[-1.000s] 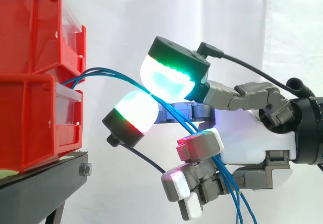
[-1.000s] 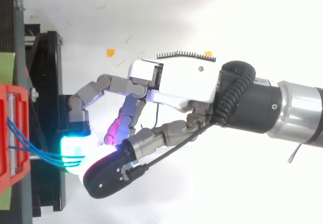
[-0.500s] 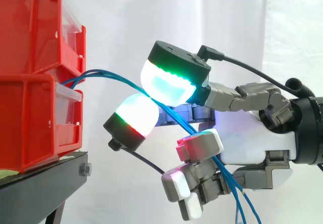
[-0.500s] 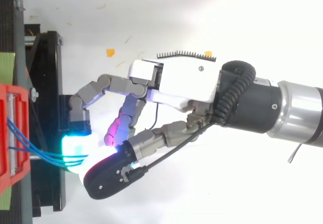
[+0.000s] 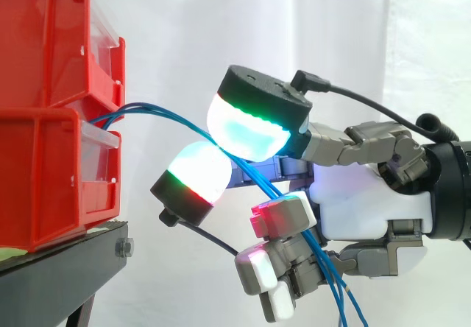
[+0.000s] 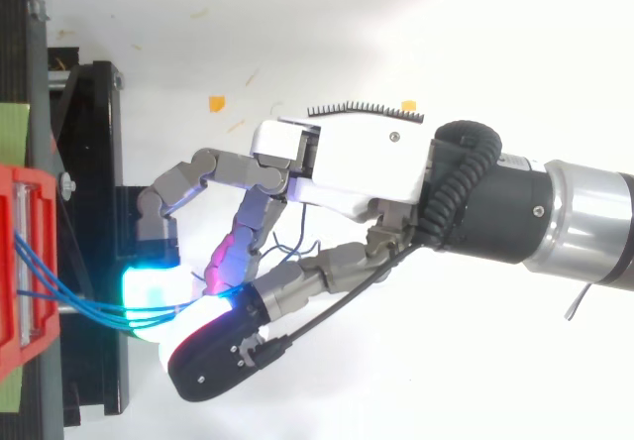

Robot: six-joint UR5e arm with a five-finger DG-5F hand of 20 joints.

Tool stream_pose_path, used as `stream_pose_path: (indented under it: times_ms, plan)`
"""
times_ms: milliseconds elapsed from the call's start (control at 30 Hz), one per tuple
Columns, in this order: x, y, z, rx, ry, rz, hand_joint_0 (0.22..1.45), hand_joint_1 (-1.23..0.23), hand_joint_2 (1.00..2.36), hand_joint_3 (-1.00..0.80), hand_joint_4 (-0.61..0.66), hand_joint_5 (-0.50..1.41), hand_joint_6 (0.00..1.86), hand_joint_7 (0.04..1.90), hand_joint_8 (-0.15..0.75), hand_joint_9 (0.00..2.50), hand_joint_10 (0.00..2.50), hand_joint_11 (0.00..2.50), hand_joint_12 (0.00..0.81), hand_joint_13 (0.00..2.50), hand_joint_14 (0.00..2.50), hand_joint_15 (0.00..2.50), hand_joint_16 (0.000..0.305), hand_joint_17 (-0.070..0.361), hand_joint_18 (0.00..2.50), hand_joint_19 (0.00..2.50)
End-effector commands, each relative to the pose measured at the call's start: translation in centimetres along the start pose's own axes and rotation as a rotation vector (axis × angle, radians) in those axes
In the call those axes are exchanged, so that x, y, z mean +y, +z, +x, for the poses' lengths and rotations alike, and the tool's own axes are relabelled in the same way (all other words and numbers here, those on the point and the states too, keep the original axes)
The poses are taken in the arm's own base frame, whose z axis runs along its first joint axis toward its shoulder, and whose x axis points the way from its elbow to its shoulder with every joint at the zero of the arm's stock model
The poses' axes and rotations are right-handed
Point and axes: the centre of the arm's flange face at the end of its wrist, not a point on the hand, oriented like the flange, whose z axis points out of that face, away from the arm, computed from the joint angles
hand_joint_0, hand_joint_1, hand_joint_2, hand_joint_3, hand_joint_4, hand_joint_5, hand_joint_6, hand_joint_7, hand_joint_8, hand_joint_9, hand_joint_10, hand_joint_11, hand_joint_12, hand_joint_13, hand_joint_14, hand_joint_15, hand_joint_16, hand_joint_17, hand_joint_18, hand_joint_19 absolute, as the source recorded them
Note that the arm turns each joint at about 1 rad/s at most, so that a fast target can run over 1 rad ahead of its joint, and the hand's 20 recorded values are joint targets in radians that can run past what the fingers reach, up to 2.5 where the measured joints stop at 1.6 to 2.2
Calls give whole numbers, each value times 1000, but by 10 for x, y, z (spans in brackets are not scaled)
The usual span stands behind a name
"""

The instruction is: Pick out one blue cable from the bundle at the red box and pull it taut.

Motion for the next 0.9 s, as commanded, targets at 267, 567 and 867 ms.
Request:
stream_pose_path:
  times_ms: [267, 567, 867]
  plan:
    - [1, 1, 0, -1, 2, -3, 596, -698, 1008, -412, -40, -69, 872, 1006, 289, 1413, 38, 929, 375, 1123, 27, 679, 53, 119, 917, 699]
    - [1, 1, -1, -1, 1, -1, 627, -900, 1023, -86, -31, -64, 913, 1049, 313, 1434, 37, 918, 395, 1151, 25, 674, 56, 125, 970, 662]
    - [2, 1, -1, -1, 0, -1, 700, -936, 1021, -109, -143, -65, 925, 1092, 289, 1448, 38, 948, 372, 1147, 25, 678, 52, 118, 954, 670]
